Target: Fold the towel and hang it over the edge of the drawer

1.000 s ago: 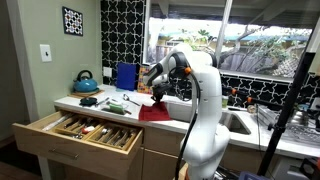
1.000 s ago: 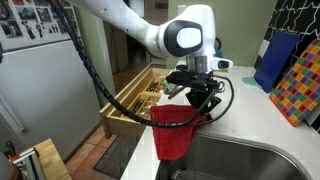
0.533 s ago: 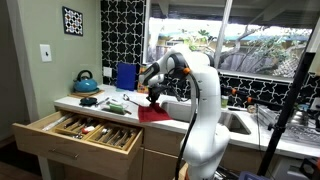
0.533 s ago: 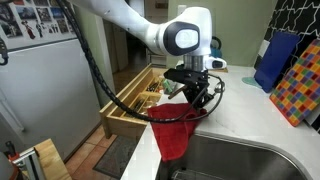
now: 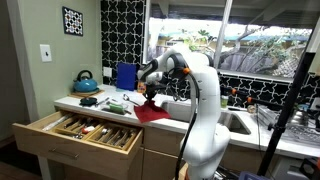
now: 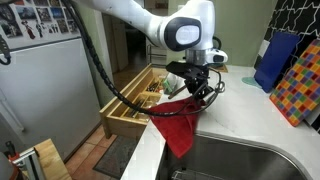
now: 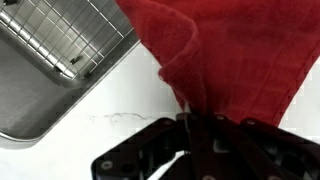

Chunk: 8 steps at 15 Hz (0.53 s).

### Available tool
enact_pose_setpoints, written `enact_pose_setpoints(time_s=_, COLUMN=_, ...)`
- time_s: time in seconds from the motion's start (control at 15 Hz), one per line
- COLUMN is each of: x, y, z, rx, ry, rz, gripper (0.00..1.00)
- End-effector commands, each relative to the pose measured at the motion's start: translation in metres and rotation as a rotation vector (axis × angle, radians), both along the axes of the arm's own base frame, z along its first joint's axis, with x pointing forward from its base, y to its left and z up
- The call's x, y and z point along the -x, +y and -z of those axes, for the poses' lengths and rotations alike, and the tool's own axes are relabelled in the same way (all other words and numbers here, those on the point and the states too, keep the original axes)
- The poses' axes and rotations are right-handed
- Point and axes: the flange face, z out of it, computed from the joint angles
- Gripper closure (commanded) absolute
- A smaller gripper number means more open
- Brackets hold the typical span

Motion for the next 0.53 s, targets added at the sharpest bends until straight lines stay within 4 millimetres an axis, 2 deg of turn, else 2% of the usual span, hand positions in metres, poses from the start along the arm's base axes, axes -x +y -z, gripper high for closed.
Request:
enact_pose_setpoints(time_s=0.0, x=-0.0116, y=-0.0091, z=0.0050, rx=-0.010, ry=-0.051, rz=0.007, gripper=0.99)
enact_pose_setpoints(time_s=0.07, x=-0.0140, y=-0.0114, z=0.0051, rx=-0.006, ry=-0.060, rz=0.014, gripper=0.99)
enact_pose_setpoints(time_s=0.13, x=-0.0156, y=-0.0125, z=0.0060, rx=-0.002, ry=-0.063, rz=0.017, gripper=0.93)
enact_pose_setpoints(time_s=0.2, x=-0.0166, y=-0.0121, z=0.0059, rx=-0.003, ry=-0.065, rz=0.018, gripper=0.69)
enact_pose_setpoints(time_s=0.33, x=-0.0180, y=-0.0111, z=0.0046, rx=-0.004, ry=-0.073, rz=0.016, gripper=0.65)
enact_pose_setpoints(time_s=0.47, x=-0.0194, y=-0.0087, z=0.0003, rx=0.004, ry=-0.082, rz=0.007, gripper=0.50)
